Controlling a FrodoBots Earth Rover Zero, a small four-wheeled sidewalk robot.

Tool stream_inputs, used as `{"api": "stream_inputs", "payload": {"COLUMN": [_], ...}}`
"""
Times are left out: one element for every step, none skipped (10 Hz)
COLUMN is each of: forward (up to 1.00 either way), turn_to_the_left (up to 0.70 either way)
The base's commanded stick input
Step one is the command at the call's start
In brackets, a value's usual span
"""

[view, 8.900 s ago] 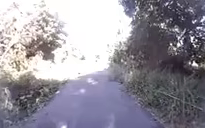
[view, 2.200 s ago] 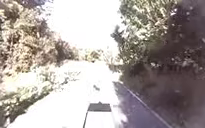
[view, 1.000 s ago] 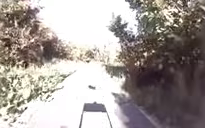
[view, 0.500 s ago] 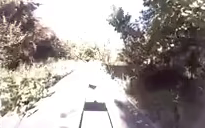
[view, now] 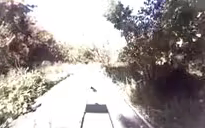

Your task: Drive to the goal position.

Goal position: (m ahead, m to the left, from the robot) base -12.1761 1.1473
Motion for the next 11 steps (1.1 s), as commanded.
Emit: {"api": "stream_inputs", "payload": {"forward": [0.00,0.00,0.00,0.00,0.00,0.00,0.00,0.00,0.00,0.00,0.00], "turn_to_the_left": [1.00,1.00,1.00,1.00,1.00,1.00,1.00,1.00,1.00,1.00,1.00]}}
